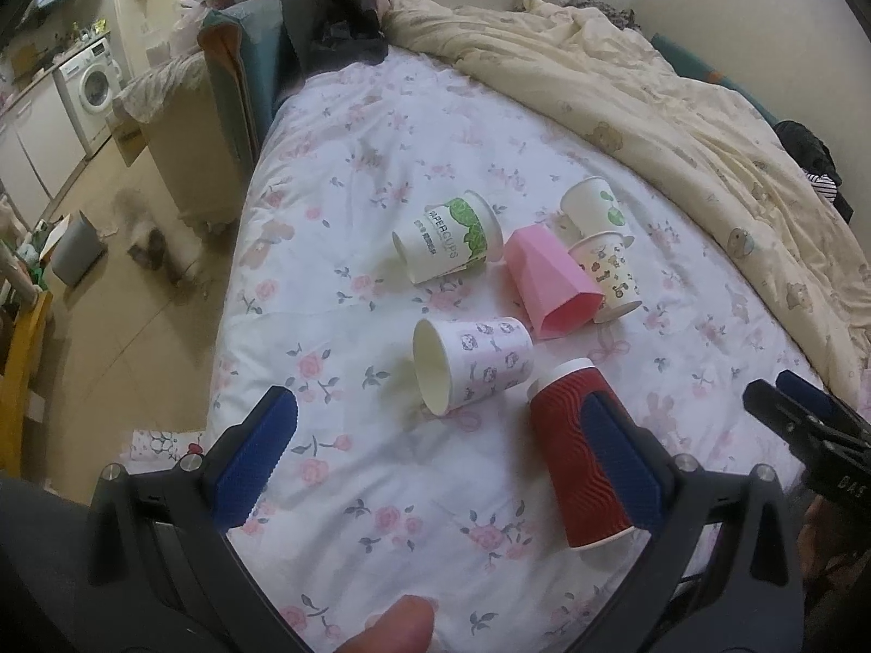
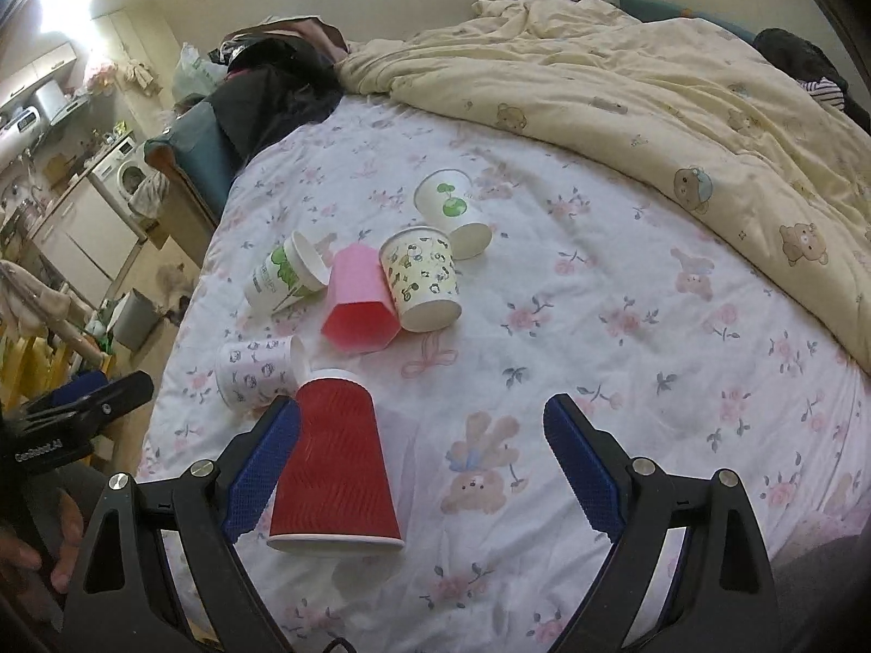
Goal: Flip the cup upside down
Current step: 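Open the right tool and withdraw from the standing red cup, then move the left tool onto the red cup and close around it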
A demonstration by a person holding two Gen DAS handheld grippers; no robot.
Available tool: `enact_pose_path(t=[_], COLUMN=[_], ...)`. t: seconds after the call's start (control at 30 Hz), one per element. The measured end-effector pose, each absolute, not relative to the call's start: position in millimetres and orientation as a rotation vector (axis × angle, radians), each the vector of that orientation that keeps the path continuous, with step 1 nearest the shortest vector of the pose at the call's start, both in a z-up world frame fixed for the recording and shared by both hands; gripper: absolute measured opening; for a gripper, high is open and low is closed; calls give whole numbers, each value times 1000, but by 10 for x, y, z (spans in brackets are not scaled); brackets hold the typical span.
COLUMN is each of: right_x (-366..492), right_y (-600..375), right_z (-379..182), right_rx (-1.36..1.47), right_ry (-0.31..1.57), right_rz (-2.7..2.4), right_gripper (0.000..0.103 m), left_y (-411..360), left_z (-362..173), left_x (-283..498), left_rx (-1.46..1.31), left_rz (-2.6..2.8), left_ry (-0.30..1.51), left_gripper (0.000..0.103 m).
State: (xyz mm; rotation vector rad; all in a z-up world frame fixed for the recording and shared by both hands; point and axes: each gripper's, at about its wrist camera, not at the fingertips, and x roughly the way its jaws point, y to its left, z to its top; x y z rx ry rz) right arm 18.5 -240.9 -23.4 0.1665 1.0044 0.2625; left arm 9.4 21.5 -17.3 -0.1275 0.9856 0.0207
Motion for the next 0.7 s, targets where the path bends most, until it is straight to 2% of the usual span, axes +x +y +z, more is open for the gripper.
enact_pose_path(t=[0.27, 0.57, 0.63, 0.7], right_x=[126, 176, 182, 192], right_y=[-2388, -2651, -2705, -2751], right_z=[-143, -186, -200, -222], right_rx=[149, 262, 281, 304], right_ry=[966, 1005, 1013, 1024], right_rz=[261, 197, 179, 172], right_gripper=[93, 93, 93, 93], left_y=[180, -115, -198, -283], left_z=[-144, -227, -344, -465], left_x=[103, 425, 525, 604], left_rx=[-141, -237, -294, -330], left_rz=[19, -23, -30, -26], left_ry=[1004, 1209, 1280, 1340], left_gripper=[103, 102, 100, 93])
